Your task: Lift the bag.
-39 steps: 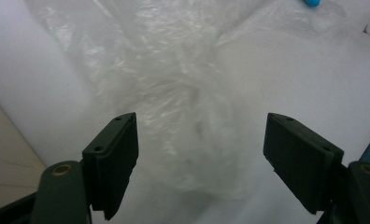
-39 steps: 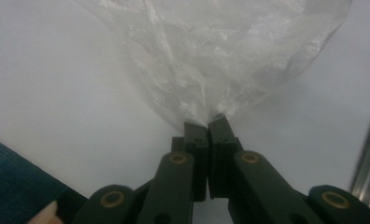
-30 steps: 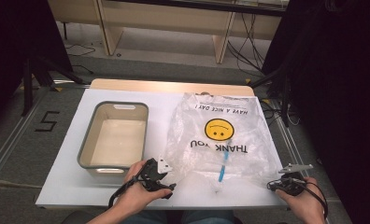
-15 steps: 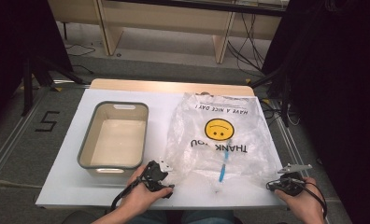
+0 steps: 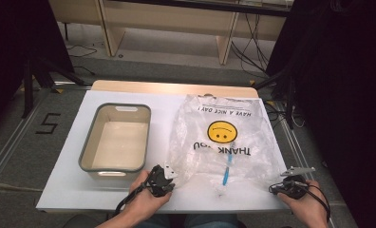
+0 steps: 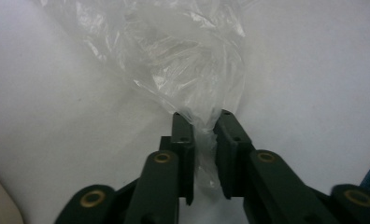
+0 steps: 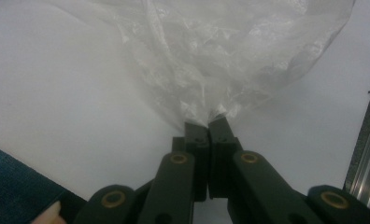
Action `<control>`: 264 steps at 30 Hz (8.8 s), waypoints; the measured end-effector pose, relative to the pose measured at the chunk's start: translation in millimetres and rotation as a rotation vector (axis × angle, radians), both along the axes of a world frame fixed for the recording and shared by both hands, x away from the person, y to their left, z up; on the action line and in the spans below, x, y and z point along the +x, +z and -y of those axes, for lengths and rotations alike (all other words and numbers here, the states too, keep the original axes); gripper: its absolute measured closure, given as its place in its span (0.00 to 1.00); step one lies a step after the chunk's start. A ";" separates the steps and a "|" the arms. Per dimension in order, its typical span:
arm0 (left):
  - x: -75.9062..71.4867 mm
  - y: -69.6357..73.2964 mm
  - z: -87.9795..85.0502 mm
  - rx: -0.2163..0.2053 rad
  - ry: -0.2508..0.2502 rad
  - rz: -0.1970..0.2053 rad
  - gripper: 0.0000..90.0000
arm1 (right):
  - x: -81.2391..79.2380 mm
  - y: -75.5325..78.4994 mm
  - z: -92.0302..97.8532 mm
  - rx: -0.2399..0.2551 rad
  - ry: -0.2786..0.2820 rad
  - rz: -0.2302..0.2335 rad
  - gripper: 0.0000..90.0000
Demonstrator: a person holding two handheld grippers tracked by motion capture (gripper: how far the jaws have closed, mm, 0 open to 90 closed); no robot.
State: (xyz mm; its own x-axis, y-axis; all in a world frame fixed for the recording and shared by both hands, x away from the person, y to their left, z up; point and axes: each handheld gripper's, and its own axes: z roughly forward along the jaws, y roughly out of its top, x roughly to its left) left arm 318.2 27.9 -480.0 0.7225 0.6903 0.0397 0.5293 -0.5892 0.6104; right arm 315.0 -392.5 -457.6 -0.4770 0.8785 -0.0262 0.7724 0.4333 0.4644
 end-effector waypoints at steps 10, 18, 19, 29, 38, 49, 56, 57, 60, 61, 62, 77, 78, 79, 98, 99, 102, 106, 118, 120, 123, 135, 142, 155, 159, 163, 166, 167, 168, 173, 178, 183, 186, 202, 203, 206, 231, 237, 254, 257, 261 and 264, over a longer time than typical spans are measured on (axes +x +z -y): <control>3.8 0.3 -9.4 -0.068 -0.047 -0.013 0.99 | 0.6 -0.5 0.0 0.017 -0.012 0.005 1.00; 1.8 7.5 -15.3 -0.107 -0.085 0.077 0.99 | 2.1 -1.2 -2.7 0.022 -0.009 0.014 1.00; 2.1 8.0 -16.2 -0.109 -0.084 0.076 0.99 | 2.4 -1.3 -3.2 0.023 -0.008 0.015 1.00; 3.3 16.6 -22.7 -0.152 -0.068 0.130 0.99 | 6.5 -1.5 -9.3 0.033 0.002 0.025 1.00; 0.1 23.5 -23.3 -0.186 -0.077 0.180 0.99 | 7.5 0.3 -9.6 0.052 -0.003 0.052 1.00; -0.5 39.2 -29.3 -0.270 -0.085 0.276 0.99 | 4.8 11.0 -9.3 0.101 -0.007 0.133 1.00; 1.4 46.6 -36.2 -0.306 -0.073 0.300 0.99 | 2.7 18.0 -9.9 0.126 -0.020 0.167 1.00; 1.9 47.7 -37.2 -0.311 -0.067 0.305 0.99 | 2.5 19.1 -9.6 0.128 -0.022 0.170 1.00; 3.1 50.7 -39.5 -0.321 -0.060 0.314 0.99 | 1.9 22.7 -8.1 0.138 -0.028 0.185 1.00; 3.4 51.5 -40.3 -0.324 -0.059 0.317 0.99 | 1.8 23.4 -7.7 0.140 -0.027 0.189 1.00; 3.6 52.2 -40.8 -0.327 -0.060 0.318 0.99 | 1.4 24.5 -7.4 0.144 -0.031 0.192 1.00; 6.8 64.5 -47.7 -0.384 -0.051 0.411 0.99 | -0.5 43.3 -9.3 0.205 -0.043 0.287 1.00; 7.0 65.4 -47.9 -0.390 -0.048 0.418 0.99 | -0.8 44.2 -9.1 0.208 -0.042 0.292 1.00; 7.3 66.6 -48.5 -0.391 -0.048 0.421 0.99 | -1.1 45.3 -8.8 0.212 -0.046 0.297 1.00; 14.8 84.9 -56.3 -0.433 -0.016 0.478 0.99 | -6.1 74.9 -4.8 0.242 -0.068 0.422 1.00; 15.4 86.8 -56.6 -0.436 -0.016 0.484 0.99 | -5.8 76.9 -4.8 0.241 -0.069 0.430 1.00; 16.5 89.9 -57.1 -0.441 -0.013 0.492 0.99 | -4.6 81.9 -5.5 0.243 -0.068 0.448 1.00; 18.8 92.0 -58.8 -0.443 -0.007 0.495 0.99 | -3.5 87.0 -5.6 0.245 -0.070 0.469 1.00; 22.9 103.3 -60.1 -0.466 0.002 0.525 0.99 | 0.5 103.6 -8.2 0.252 -0.069 0.532 1.00; 22.6 105.4 -60.4 -0.472 0.004 0.527 0.99 | 0.7 106.3 -8.4 0.253 -0.072 0.546 1.00; 21.9 108.9 -60.9 -0.480 0.005 0.537 0.99 | 0.8 109.3 -8.3 0.255 -0.074 0.567 1.00; 15.3 130.1 -60.0 -0.519 -0.015 0.585 0.99 | 1.6 124.0 -8.3 0.262 -0.101 0.653 1.00; 13.8 139.6 -61.9 -0.538 -0.013 0.606 0.99 | 2.9 130.8 -8.5 0.268 -0.115 0.693 1.00; 12.5 151.1 -61.8 -0.567 -0.017 0.633 0.99 | 3.1 143.7 -9.8 0.285 -0.129 0.765 1.00; 13.2 152.7 -62.6 -0.573 -0.012 0.638 0.99 | 3.7 145.2 -10.4 0.283 -0.131 0.769 1.00; 14.2 154.2 -63.0 -0.579 -0.010 0.639 0.99 | 4.4 145.3 -10.8 0.286 -0.133 0.773 1.00; 14.1 155.7 -62.9 -0.583 -0.014 0.637 0.99 | 4.6 146.3 -11.1 0.290 -0.131 0.778 1.00; 14.0 156.2 -62.6 -0.585 -0.017 0.637 0.99 | 4.7 146.8 -11.3 0.292 -0.132 0.780 1.00; 13.5 157.0 -62.6 -0.590 -0.018 0.634 0.99 | 4.8 147.4 -11.6 0.292 -0.131 0.776 1.00; 9.5 162.5 -61.3 -0.604 -0.029 0.645 0.99 | 4.0 150.8 -12.4 0.296 -0.128 0.790 1.00; 6.7 169.5 -62.0 -0.619 -0.034 0.663 0.99 | 2.0 155.1 -12.0 0.302 -0.130 0.807 1.00; 7.5 175.8 -63.1 -0.634 -0.031 0.671 0.99 | -0.1 160.6 -10.0 0.309 -0.134 0.827 1.00; 8.7 178.7 -63.5 -0.640 -0.025 0.677 0.99 | -1.1 164.2 -9.7 0.313 -0.135 0.831 1.00; 29.0 177.9 -75.5 -0.647 0.049 0.680 0.99 | 3.1 169.4 -10.7 0.326 -0.140 0.845 1.00; 28.5 178.8 -76.2 -0.645 0.048 0.683 0.99 | 3.1 170.3 -11.3 0.326 -0.137 0.850 1.00; 27.8 181.4 -77.5 -0.651 0.049 0.695 0.99 | 2.6 172.1 -12.8 0.326 -0.137 0.856 1.00; 31.4 182.3 -76.6 -0.656 0.067 0.729 0.99 | 4.3 172.3 -14.4 0.329 -0.139 0.877 1.00; 31.1 184.5 -75.8 -0.664 0.072 0.751 0.99 | 4.8 171.7 -14.8 0.330 -0.139 0.875 1.00; 36.2 192.3 -73.2 -0.697 0.085 0.777 0.99 | 5.6 175.5 -15.0 0.336 -0.141 0.892 1.00; 43.6 187.5 -72.8 -0.683 0.105 0.773 0.99 | 7.2 176.9 -16.2 0.339 -0.140 0.894 1.00; 56.2 178.4 -73.0 -0.663 0.132 0.745 0.99 | 14.7 172.8 -18.5 0.335 -0.138 0.872 0.99; 67.8 169.4 -73.0 -0.647 0.157 0.715 0.99 | 21.1 167.2 -20.6 0.329 -0.138 0.854 0.99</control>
